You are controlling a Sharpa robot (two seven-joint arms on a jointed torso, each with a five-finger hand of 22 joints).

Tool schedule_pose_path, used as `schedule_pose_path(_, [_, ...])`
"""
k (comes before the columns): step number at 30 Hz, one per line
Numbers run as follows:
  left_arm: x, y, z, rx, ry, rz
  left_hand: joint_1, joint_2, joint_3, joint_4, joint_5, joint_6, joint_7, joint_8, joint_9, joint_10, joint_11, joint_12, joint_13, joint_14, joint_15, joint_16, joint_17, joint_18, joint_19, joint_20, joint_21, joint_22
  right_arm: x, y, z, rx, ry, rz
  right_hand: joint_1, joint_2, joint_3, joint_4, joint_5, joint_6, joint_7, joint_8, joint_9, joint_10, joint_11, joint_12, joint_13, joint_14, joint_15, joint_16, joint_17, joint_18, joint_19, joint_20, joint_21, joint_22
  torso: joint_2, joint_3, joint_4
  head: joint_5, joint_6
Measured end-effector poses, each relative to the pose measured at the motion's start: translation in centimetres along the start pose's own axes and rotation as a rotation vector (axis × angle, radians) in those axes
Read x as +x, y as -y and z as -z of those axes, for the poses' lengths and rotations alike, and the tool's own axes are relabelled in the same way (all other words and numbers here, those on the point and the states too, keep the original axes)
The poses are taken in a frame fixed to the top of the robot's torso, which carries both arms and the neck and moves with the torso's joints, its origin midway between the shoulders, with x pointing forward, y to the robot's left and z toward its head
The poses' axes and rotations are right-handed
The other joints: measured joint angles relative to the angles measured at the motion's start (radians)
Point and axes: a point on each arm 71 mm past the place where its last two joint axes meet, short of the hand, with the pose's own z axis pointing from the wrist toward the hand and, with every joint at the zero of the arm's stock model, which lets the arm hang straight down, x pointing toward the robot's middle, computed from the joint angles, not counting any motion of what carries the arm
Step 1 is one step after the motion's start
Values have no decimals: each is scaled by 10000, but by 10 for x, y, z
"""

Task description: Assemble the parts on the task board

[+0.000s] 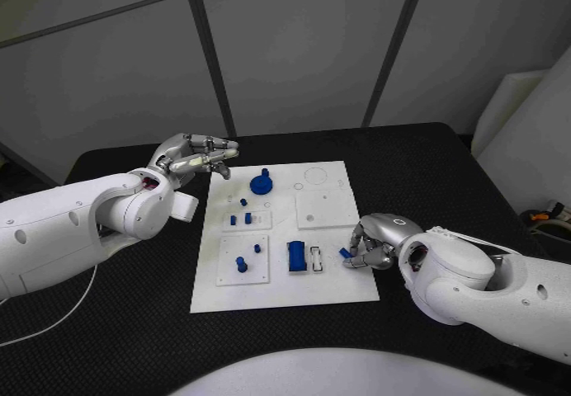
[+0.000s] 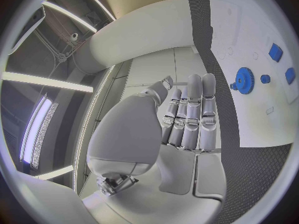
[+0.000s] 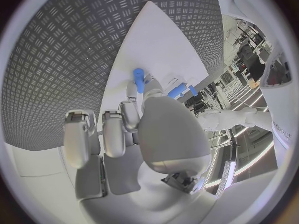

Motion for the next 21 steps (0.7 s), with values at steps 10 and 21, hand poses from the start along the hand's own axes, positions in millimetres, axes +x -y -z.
schedule_pose_path(10, [-1, 0, 0, -2, 10, -3, 0, 0, 0, 0, 0, 0, 0, 0, 0, 0, 0, 0, 0, 0, 0, 0, 0, 0, 0, 0, 0, 0, -1, -3, 3, -23, 161, 173, 573, 266, 1270, -344, 205, 27, -65, -239, -73, -106, -73, -185, -104, 0, -74, 0, 0, 0, 1, -75, 0, 0, 0, 5, 0, 29, -10])
schedule_pose_path(21, [0, 0, 0, -1, 9, -2, 0, 0, -42, -42, 0, 0, 0, 42, 0, -37, -38, 74, 0, 0, 0, 0, -26, -1, 0, 0, 0, -17, 3, 4, 11, 534, -135, -1567, 214, 228, 1767, 327, 513, 142, -39, -452, -94, -102, -77, -233, -103, -1, -75, -1, -1, -1, 1, -75, 0, 0, 1, 1, -1, 47, -31])
